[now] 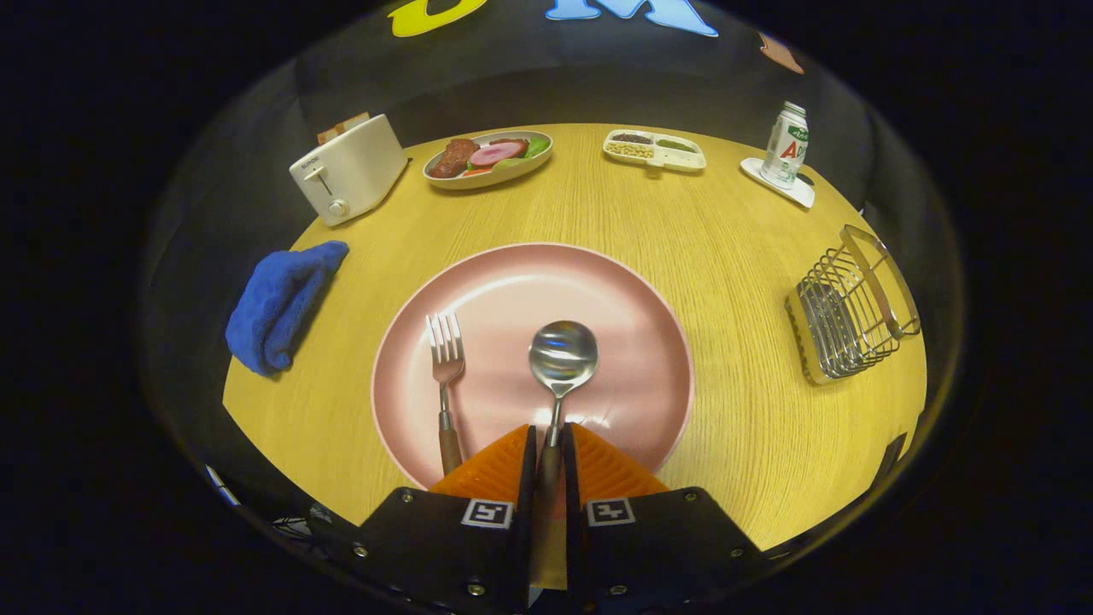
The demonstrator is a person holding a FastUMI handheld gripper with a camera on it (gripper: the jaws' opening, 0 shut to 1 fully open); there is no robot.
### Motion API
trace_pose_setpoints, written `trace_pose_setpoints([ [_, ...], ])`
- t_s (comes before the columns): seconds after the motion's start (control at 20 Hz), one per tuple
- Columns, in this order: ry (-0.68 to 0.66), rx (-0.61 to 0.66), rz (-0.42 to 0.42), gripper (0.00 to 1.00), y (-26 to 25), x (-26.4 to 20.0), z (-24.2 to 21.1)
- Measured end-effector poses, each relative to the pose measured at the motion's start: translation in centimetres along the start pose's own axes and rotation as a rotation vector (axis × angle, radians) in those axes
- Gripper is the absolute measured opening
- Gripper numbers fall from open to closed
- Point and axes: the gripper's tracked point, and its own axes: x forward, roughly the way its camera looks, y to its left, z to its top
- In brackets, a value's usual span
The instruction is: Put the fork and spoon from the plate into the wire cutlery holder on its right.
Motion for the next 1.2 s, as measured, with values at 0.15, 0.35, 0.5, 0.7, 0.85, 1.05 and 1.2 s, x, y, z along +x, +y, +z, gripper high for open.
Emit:
trace_pose_setpoints([
  [0.15, -0.002, -0.006, -0.025, 0.22, -0.5, 1.2, -0.7],
  [0.35, -0.017, 0.024, -0.049, 0.06, -1.5, 0.1, 0.5],
  [0.5, -0.019, 0.045, -0.044, 0.06, -1.8, -0.2, 0.8],
  [0.7, -0.040, 0.063, -0.026, 0.06, -1.7, -0.7, 1.7],
  [0.85, -0.067, 0.078, -0.017, 0.06, -1.9, -1.3, 2.8],
  [1.05, -0.106, 0.111, -0.006, 0.06, -2.4, -2.7, 4.3],
  [1.2, -0.142, 0.134, -0.012, 0.06, -3.4, -4.0, 5.7],
])
